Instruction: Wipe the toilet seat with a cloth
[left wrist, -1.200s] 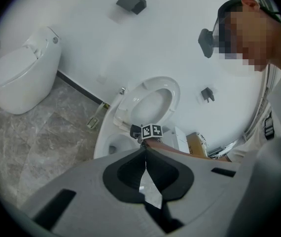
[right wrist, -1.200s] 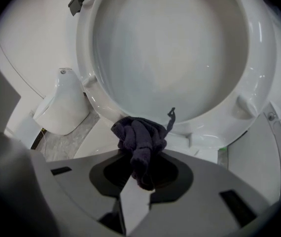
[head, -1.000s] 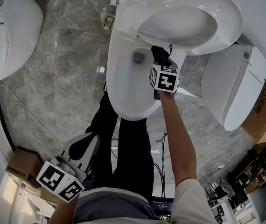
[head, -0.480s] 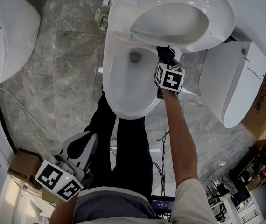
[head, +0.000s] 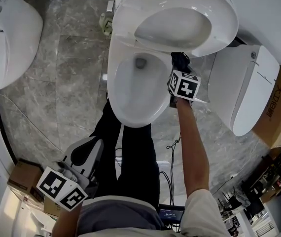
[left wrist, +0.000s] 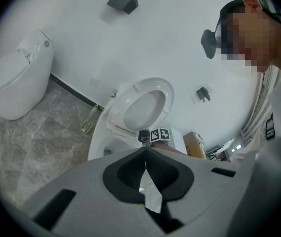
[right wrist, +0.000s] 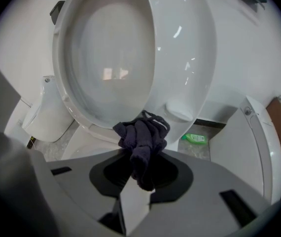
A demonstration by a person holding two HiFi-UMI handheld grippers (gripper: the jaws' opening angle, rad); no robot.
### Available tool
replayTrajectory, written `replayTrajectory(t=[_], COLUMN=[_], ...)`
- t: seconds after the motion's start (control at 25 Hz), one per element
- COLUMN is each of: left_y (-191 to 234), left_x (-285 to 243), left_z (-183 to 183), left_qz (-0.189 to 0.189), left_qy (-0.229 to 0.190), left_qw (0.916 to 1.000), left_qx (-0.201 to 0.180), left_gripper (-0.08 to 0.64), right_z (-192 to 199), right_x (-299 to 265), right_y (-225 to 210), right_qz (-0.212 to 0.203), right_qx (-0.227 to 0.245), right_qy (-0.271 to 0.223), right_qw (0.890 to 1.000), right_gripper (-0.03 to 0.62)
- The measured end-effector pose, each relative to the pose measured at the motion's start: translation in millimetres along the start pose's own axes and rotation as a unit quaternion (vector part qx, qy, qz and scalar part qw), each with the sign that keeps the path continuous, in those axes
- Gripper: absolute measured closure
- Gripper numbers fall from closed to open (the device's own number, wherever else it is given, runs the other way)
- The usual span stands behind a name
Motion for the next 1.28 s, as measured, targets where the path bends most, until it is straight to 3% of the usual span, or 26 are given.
replayTrajectory(t=[0.6,1.28], left_y=[-23.7,-66.4], left_x=[7.4,20.6], left_z=[-23.1,-57.7], left_qz=[0.011,0.034], left_qy=[-0.017,-0.044], left_qw=[0.9993,0.9959], left_qx=[-0.03,-0.071], left_gripper=[0.551,0.551], right_z=[-32.9,-110.1], right_x=[48.8,118.9], right_y=[-19.0,-14.1], right_qz=[0.013,0.001], right_qx=[-0.012,0.016], right_qy=[-0.028,-0.08], right_qw=[0.999,0.997], right_gripper=[0.509,0.509])
Point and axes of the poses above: the fingertips, and each gripper's own axes: x backward along the fingers, y to its left, z out of its underside, the point moved 1 cm from there along x, backward along the fingers, and after that the axes turned 2 degrees about -y, right-handed, at the moved point
